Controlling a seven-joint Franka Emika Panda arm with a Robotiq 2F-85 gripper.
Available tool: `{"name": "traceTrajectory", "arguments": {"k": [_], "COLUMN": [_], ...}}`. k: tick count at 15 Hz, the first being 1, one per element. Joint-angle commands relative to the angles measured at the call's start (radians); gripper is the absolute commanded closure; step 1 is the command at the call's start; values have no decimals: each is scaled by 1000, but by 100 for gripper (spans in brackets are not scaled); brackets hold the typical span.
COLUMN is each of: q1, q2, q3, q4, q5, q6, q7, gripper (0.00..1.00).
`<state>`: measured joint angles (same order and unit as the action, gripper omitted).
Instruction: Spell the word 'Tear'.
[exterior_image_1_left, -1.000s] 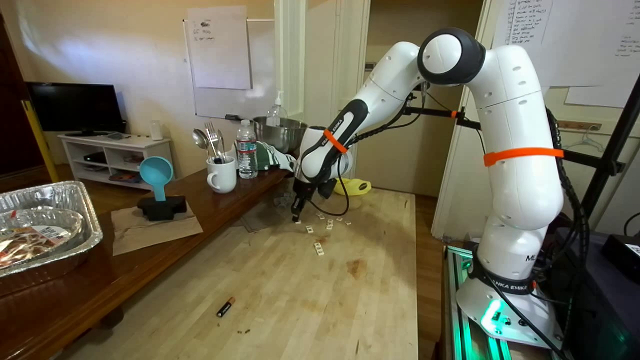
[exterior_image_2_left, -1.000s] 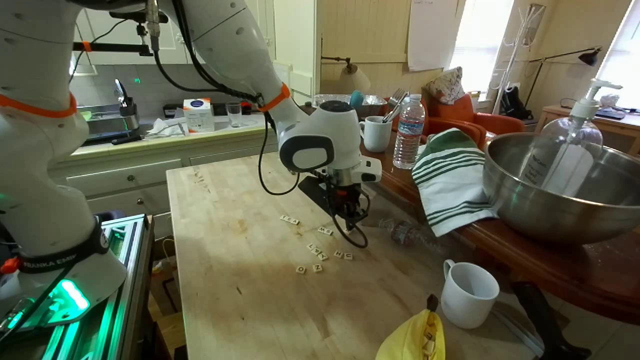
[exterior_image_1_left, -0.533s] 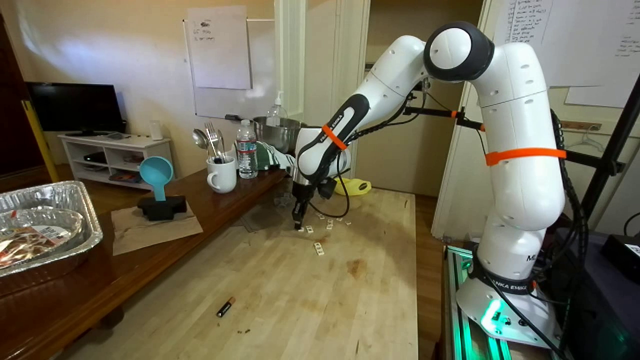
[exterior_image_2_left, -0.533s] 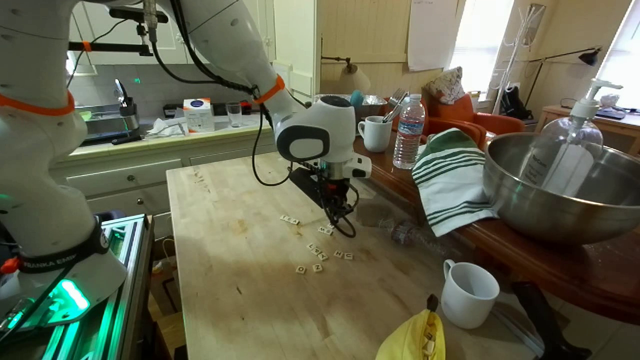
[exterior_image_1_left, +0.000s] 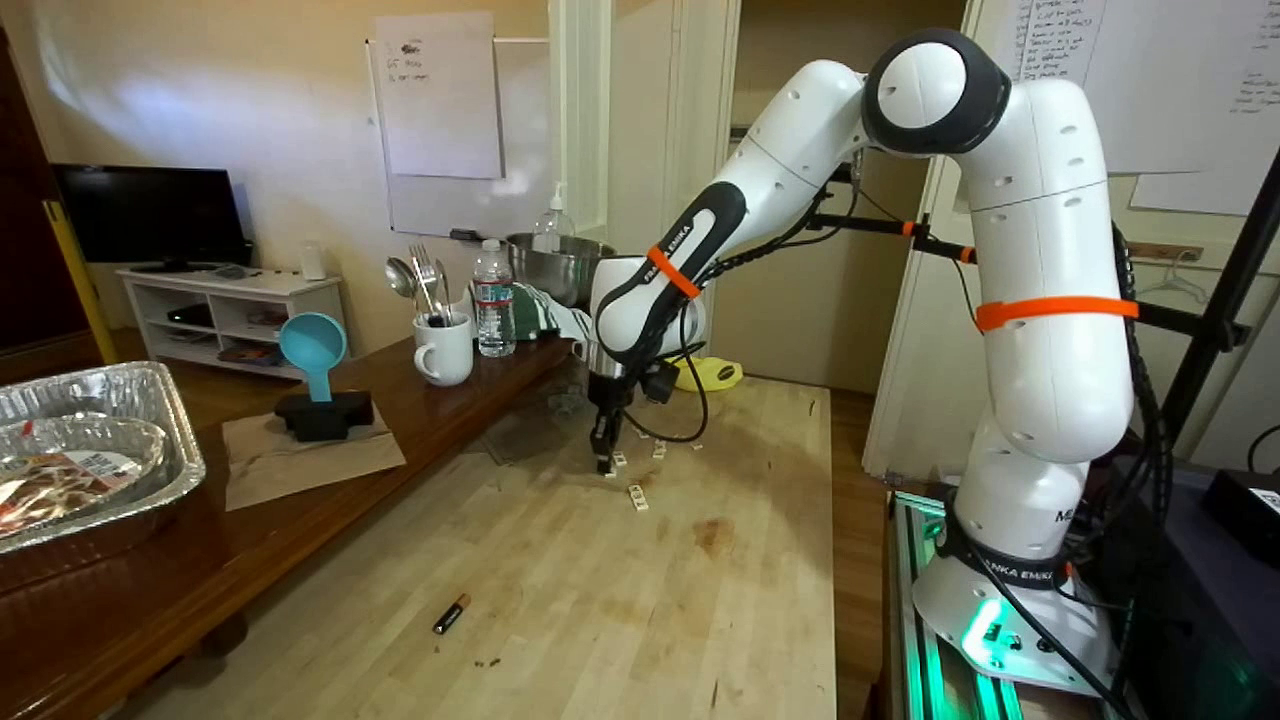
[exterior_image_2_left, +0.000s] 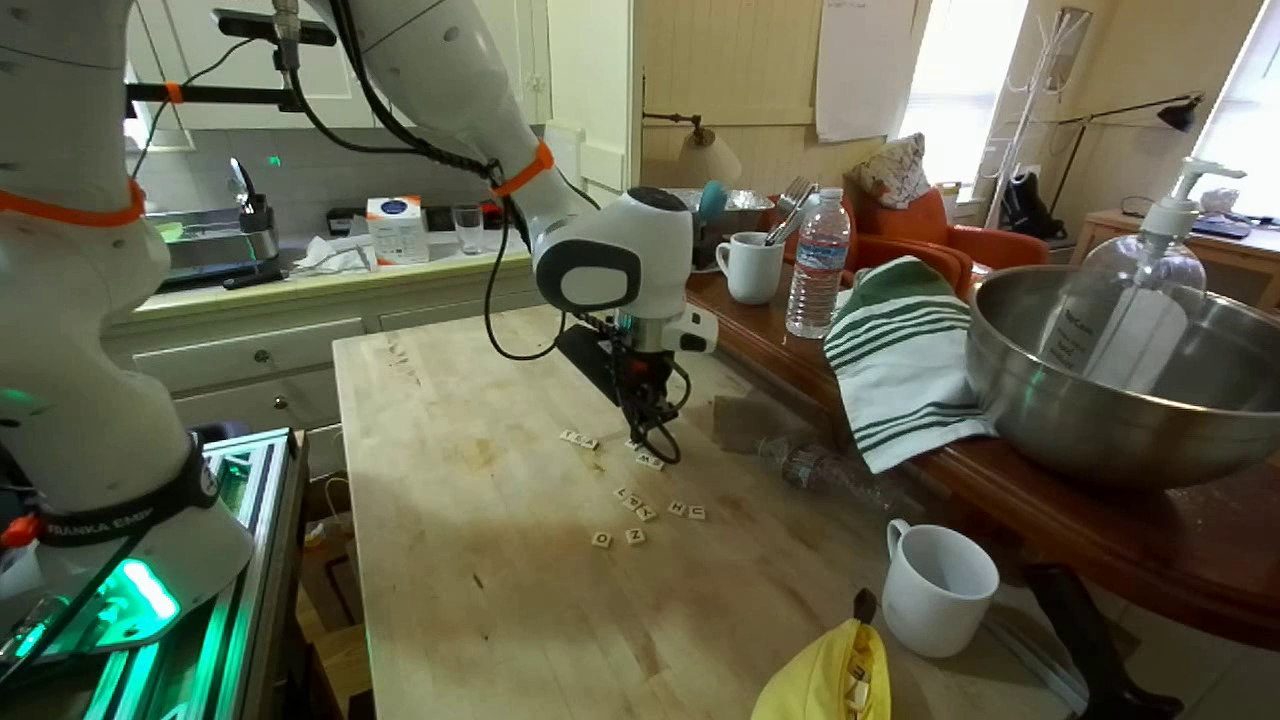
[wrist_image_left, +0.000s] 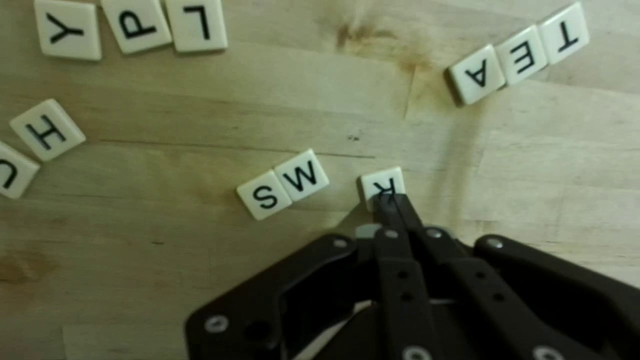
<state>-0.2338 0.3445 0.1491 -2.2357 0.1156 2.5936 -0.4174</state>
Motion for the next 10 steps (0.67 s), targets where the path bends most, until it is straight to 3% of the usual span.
{"name": "traceTrajectory", "arguments": {"k": [1,10], "q1": [18,29], "q2": [-16,-60], "q3": [-7,-11], "q4": [-67,-132], "q5": [42,68], "q6": [-17,-3], "q7": [-37,-82], "gripper": [100,100]}}
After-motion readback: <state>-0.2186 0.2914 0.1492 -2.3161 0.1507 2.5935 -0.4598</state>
